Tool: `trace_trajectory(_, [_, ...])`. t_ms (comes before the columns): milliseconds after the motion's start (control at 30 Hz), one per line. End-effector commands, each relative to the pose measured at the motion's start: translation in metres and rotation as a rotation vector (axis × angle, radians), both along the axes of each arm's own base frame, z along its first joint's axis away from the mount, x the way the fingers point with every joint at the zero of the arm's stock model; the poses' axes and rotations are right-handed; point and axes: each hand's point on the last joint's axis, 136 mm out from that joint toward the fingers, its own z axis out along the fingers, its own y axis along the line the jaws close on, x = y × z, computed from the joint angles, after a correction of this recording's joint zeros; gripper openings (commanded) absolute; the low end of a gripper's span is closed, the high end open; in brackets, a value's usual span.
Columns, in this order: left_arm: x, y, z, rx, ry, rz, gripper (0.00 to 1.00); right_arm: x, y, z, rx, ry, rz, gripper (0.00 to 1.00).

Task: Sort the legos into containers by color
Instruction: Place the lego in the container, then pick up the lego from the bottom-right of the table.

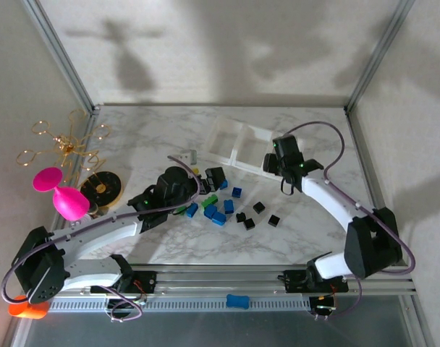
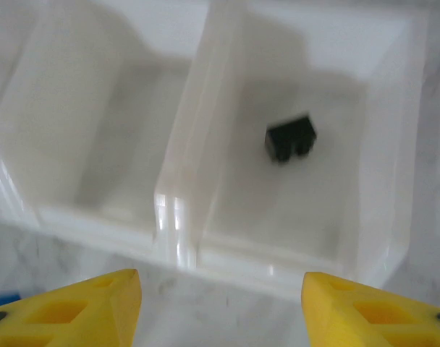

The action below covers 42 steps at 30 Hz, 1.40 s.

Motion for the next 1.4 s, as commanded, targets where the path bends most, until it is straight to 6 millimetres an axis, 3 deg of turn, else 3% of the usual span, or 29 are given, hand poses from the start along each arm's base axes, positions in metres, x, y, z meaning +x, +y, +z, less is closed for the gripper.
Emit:
trace_trajectory(0, [-0.015,0.0,-0.014,0.005,0.049,-0.028,1.0,-0.043,-0.005,-0.019,0.015,0.105,-0.055,0.64])
trace_trajectory(233, [-0.032,-0.008,-0.031,0.017,0.092,-0.058,1.0,-0.114,-0.001,-0.056,0.036,0.232,-0.139,0.69])
trace_trajectory(467, [-0.039,-0.015,-0.043,0.03,0.113,-0.072,1.0,-0.152,0.0,-0.084,0.021,0.301,-0.176,0.74])
trace_trajectory(800, [-0.039,-0.014,-0.046,0.041,0.115,-0.063,1.0,-0.152,0.0,-0.105,-0.008,0.299,-0.17,0.61])
trace_trajectory(1367, [-0.039,-0.011,-0.045,0.053,0.114,-0.052,1.0,-0.147,0.002,-0.118,-0.039,0.304,-0.152,0.38])
